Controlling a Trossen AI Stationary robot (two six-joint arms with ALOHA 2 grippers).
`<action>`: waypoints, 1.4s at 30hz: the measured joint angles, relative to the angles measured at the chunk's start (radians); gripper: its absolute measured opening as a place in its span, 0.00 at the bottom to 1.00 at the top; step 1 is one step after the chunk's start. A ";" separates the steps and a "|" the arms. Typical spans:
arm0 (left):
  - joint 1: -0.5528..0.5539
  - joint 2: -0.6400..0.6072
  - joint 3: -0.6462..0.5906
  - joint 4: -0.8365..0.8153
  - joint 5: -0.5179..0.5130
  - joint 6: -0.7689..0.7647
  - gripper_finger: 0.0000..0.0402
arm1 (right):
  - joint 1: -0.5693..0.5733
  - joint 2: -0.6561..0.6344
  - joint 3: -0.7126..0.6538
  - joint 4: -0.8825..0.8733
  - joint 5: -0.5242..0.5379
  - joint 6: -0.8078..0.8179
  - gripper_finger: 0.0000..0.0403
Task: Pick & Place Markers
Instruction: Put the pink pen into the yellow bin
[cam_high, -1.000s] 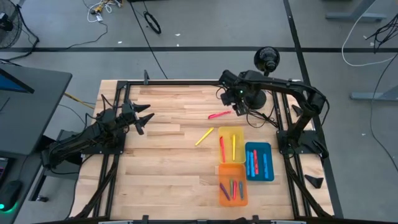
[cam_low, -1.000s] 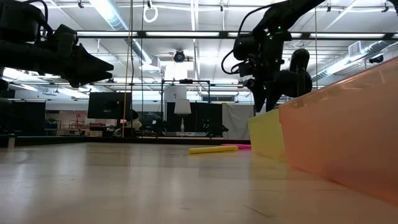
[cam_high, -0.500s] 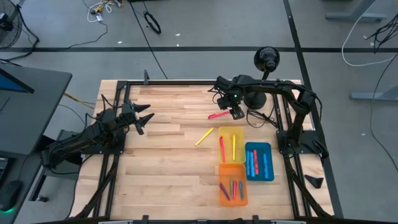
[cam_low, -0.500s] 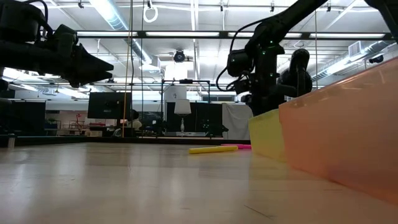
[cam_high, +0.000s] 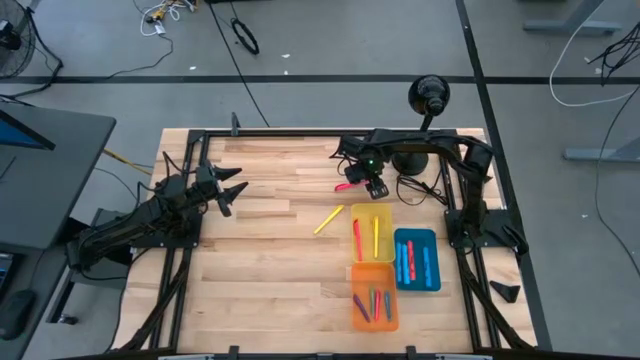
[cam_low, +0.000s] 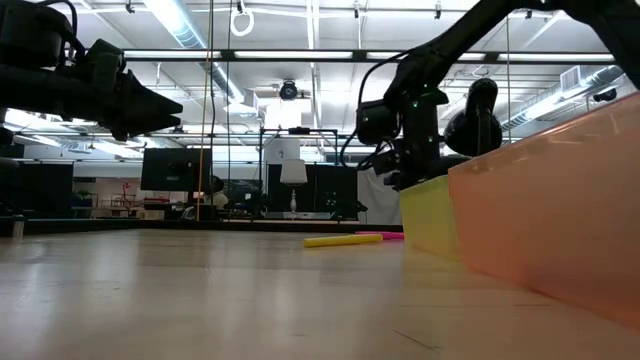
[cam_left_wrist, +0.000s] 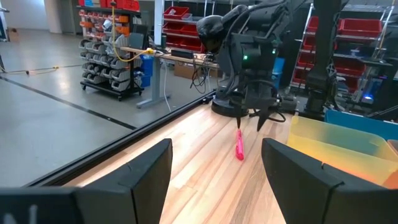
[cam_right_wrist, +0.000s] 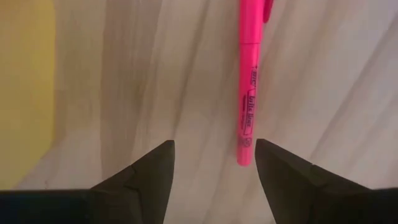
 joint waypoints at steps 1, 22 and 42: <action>0.000 0.000 0.000 0.000 0.000 0.000 0.63 | 0.000 0.006 0.000 0.002 0.003 0.000 0.56; 0.000 0.000 0.000 0.000 0.000 0.000 0.63 | 0.001 0.134 0.087 0.025 0.055 -0.032 0.41; 0.000 0.000 0.000 0.000 0.000 0.000 0.63 | 0.014 0.120 0.082 0.019 0.097 0.091 0.03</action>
